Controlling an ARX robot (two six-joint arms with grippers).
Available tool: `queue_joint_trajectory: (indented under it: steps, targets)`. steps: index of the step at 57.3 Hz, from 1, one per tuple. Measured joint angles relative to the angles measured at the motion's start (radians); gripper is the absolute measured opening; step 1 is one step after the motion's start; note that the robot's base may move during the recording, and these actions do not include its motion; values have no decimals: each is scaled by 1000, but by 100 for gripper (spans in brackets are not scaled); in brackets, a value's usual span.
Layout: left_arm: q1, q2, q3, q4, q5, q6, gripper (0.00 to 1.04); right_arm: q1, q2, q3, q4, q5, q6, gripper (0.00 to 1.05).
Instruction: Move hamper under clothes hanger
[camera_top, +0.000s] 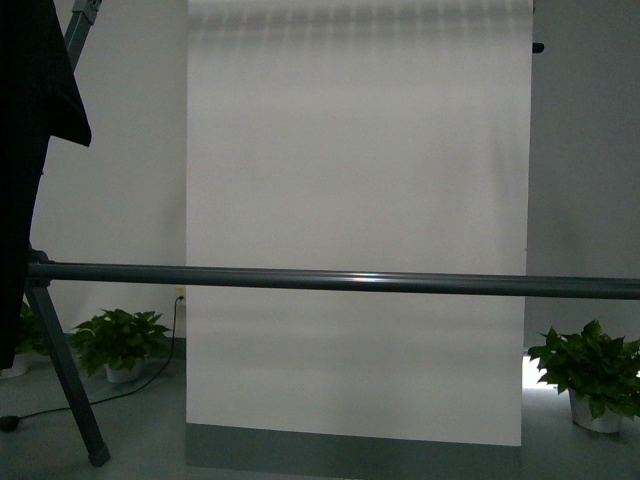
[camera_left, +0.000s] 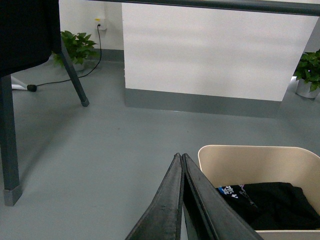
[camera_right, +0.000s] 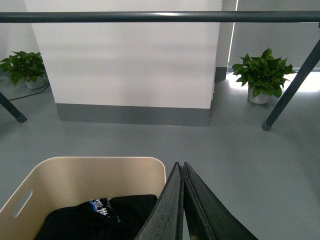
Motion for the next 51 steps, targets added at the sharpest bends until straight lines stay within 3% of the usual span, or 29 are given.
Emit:
queue_joint_trajectory:
  steps: [11,13,23,28,32,42,45,51]
  targets:
    - [0,0,0,0,0,-1,4,0,0,0,0,0,0,2]
    - [0,0,0,0,0,-1,8,0,0,0,0,0,0,2]
    - [0,-1,0,0,0,-2,34,0,0,0,0,0,0,27]
    - [0,-1,0,0,0,-2,54,0,0,0,0,0,0,47]
    - [0,-1,0,0,0,-2,63,0,0,0,0,0,0,55]
    - [0,-1,0,0,0,-1,99,0,0,0,0,0,0,90]
    - [0,-1,0,0,0,-1,98,0,0,0,0,0,1,99]
    - [0,-1,0,0,0,-1,98,0,0,0,0,0,1,97]
